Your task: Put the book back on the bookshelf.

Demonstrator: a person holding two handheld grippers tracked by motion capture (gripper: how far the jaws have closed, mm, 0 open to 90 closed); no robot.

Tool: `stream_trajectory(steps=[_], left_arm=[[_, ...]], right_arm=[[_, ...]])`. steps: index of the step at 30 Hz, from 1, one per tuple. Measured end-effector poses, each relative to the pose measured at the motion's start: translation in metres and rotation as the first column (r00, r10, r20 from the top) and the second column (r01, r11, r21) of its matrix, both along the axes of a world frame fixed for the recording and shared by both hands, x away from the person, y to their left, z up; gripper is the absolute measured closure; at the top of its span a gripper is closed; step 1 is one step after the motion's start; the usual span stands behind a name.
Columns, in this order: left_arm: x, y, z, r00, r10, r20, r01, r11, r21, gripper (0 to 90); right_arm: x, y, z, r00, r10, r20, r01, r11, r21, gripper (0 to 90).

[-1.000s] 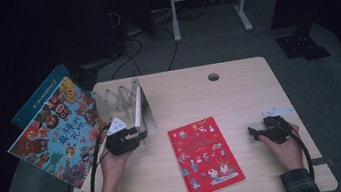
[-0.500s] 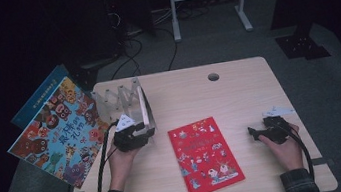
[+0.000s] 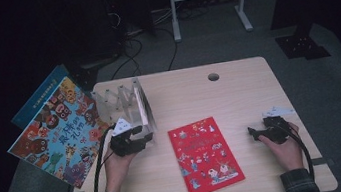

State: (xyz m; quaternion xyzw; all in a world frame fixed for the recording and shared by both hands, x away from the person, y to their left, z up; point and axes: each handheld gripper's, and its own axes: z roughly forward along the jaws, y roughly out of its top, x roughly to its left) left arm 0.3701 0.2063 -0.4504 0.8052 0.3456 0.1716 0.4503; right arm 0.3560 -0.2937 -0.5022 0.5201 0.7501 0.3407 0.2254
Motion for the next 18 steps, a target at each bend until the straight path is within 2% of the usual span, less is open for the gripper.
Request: stream_trajectory(steps=[3,5,9,13,16,18], left_arm=[[-0.009,0.001,-0.002,1.0,-0.005,0.001,0.005,0.9996,0.026,37.8],[-0.015,0.002,-0.003,1.0,-0.009,-0.003,0.009,0.9995,0.029,36.5],[-0.028,-0.003,-0.01,0.9989,-0.043,-0.019,0.044,0.9979,0.048,35.5],[-0.041,-0.015,-0.016,0.9945,-0.1,-0.033,0.102,0.9911,0.085,33.6],[-0.046,-0.022,-0.02,0.9905,-0.129,-0.049,0.133,0.9875,0.086,32.3],[-0.048,-0.029,-0.023,0.9859,-0.155,-0.063,0.16,0.9825,0.094,30.3]], right_arm=[[-0.001,0.0,0.0,1.0,-0.002,0.003,0.002,1.0,-0.002,23.3],[-0.001,0.001,0.0,1.0,-0.001,0.003,0.001,1.0,-0.002,24.0],[-0.003,0.002,0.003,0.9999,0.003,-0.011,-0.003,1.0,0.004,27.6],[-0.008,0.008,0.011,0.9995,0.029,-0.013,-0.028,0.999,0.039,32.4],[-0.011,0.016,0.018,0.9979,0.062,-0.018,-0.061,0.995,0.075,36.3],[-0.011,0.023,0.021,0.9956,0.089,-0.03,-0.086,0.992,0.087,38.0]])
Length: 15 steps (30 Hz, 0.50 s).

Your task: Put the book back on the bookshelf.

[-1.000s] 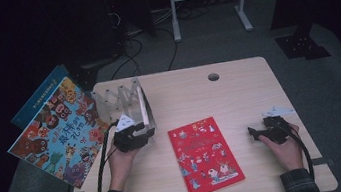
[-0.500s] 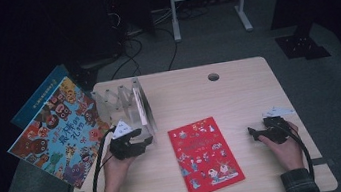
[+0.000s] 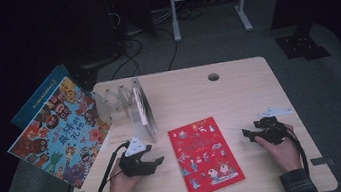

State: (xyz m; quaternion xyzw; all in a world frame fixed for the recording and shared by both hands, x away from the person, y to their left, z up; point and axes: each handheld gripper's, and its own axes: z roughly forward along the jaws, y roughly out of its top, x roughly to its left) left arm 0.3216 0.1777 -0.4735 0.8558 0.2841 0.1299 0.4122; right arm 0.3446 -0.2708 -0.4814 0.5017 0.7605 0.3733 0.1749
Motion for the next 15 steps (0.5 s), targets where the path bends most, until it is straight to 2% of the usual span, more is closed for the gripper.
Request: stream_trajectory(steps=[5,8,15], left_arm=[[-0.003,-0.015,-0.011,0.9983,-0.045,-0.036,0.046,0.9985,0.028,24.4],[-0.004,-0.025,-0.016,0.9967,-0.071,-0.039,0.074,0.9952,0.065,21.0],[-0.005,-0.043,-0.022,0.9924,-0.114,-0.048,0.118,0.9885,0.095,16.3]], right_arm=[[-0.002,0.017,0.006,0.9966,0.078,-0.028,-0.077,0.997,0.033,42.6],[-0.002,0.028,0.006,0.9899,0.13,-0.056,-0.128,0.991,0.031,44.6],[-0.002,0.044,0.007,0.9733,0.208,-0.098,-0.204,0.978,0.043,49.0]])
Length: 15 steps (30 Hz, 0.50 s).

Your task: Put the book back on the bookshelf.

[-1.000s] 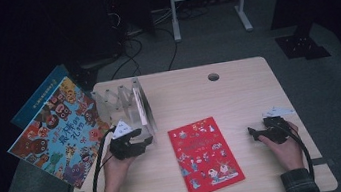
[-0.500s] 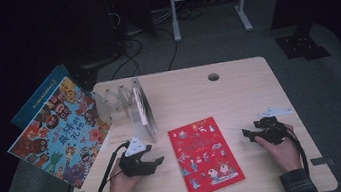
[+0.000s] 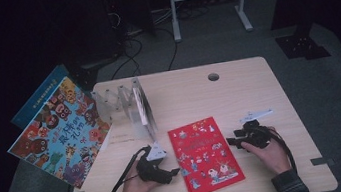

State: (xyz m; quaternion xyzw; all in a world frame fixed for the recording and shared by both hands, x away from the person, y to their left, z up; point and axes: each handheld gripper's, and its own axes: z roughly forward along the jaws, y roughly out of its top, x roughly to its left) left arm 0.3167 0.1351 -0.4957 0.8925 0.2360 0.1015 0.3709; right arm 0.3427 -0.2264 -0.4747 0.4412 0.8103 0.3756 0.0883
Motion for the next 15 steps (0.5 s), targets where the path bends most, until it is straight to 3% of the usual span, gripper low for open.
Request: stream_trajectory(steps=[9,15], left_arm=[[-0.001,-0.012,-0.001,0.9995,-0.03,0.007,0.03,0.9995,0.009,10.4],[0.001,-0.024,-0.005,0.9992,-0.039,0.008,0.039,0.9991,0.018,0.0]], right_arm=[[0.007,0.008,0.004,0.9971,0.062,-0.044,-0.062,0.998,0.002,53.9],[0.018,0.01,0.005,0.9913,0.092,-0.094,-0.093,0.996,-0.007,54.7]])
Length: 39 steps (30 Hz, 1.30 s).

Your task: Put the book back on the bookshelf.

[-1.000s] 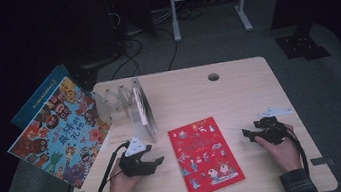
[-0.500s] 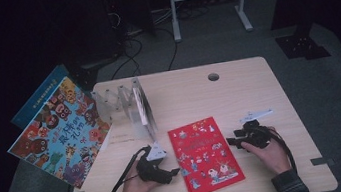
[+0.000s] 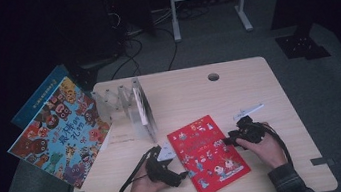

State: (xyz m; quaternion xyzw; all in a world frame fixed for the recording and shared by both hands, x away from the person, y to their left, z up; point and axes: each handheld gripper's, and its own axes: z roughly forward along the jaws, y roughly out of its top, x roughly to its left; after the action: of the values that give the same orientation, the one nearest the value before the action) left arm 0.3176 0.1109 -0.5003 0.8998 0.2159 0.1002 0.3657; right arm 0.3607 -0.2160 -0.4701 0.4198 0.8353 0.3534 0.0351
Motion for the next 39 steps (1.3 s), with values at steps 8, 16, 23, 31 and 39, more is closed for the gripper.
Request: stream_trajectory(steps=[8,16,23,31,39], left_arm=[[0.0,-0.007,0.0,0.9998,-0.02,-0.001,0.02,0.9998,-0.001,0.0],[0.003,-0.003,0.0,1.0,0.004,-0.001,-0.004,1.0,-0.003,0.0],[0.005,0.002,0.0,1.0,-0.001,-0.001,0.001,1.0,-0.001,0.0],[0.005,0.002,0.0,1.0,0.0,-0.003,0.0,1.0,-0.004,0.0],[0.006,0.003,0.0,1.0,-0.008,-0.001,0.008,1.0,0.002,0.0]], right_arm=[[0.024,0.006,0.003,0.992,0.041,-0.119,-0.047,0.998,-0.048,57.9],[0.038,0.011,0.004,0.972,0.051,-0.229,-0.066,0.996,-0.06,61.6],[0.045,0.018,0.004,0.9578,0.036,-0.285,-0.061,0.995,-0.082,64.5],[0.049,0.02,0.003,0.9366,0.033,-0.349,-0.069,0.993,-0.092,63.4],[0.047,0.022,0.007,0.9321,0.011,-0.362,-0.052,0.993,-0.102,64.1]])
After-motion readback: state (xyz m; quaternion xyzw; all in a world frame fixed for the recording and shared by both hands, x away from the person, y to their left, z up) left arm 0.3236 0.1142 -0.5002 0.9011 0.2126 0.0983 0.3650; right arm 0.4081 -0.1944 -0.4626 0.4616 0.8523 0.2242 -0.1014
